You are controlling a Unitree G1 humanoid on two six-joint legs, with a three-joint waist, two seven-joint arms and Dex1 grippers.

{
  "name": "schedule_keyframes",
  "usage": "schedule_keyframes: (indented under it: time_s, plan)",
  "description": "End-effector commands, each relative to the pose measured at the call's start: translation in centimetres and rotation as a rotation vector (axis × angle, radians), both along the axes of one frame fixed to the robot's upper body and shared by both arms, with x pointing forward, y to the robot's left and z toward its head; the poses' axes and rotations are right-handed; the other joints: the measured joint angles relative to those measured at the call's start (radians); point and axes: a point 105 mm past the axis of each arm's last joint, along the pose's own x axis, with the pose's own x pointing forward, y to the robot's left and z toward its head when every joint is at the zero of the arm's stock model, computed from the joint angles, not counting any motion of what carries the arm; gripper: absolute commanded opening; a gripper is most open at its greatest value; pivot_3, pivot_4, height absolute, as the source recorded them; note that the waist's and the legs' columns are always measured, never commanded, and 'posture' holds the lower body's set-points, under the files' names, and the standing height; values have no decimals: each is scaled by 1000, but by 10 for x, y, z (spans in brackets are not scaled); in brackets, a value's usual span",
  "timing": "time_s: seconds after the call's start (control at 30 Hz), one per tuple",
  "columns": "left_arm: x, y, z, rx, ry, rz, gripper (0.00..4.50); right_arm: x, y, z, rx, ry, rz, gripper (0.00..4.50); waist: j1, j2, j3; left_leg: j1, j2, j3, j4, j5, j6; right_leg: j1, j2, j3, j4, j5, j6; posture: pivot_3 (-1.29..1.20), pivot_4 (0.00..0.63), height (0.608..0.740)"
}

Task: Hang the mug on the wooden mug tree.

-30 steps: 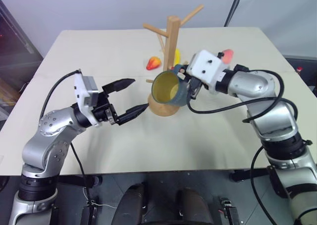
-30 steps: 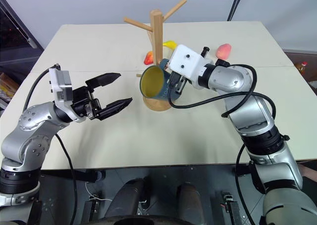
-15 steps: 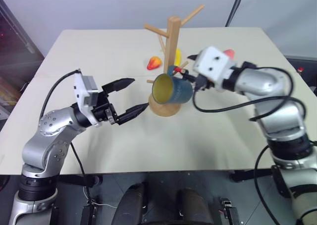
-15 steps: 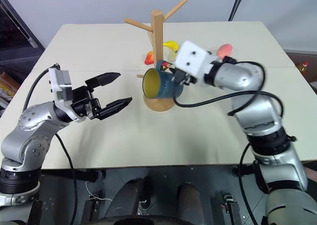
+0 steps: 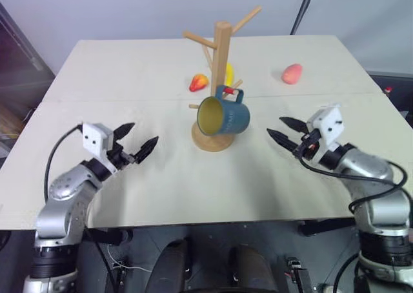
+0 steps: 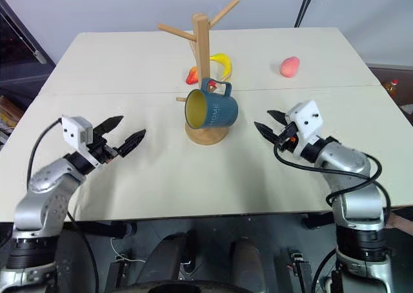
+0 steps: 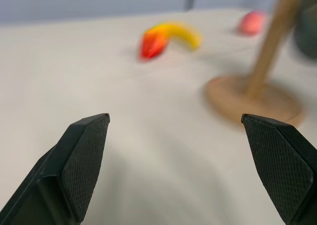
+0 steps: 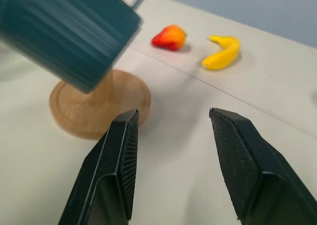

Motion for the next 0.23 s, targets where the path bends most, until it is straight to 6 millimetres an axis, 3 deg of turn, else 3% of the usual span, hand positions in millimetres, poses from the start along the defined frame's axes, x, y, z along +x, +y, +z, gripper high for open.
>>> schedule_keyframes:
  time_s: [0.03,0.23]
  plan:
    - [-3,14,3,11,-48,98,4500,0,-8,1,68,-42,-14,2334,1,0,0,0,0,0,0,0,0,0,0,0,0,0,0,0,150,740]
    - [-7,22,-6,-12,-27,163,4500,2,-15,-15,120,-6,-22,2334,1,0,0,0,0,0,0,0,0,0,-1,1,0,0,0,0,150,740]
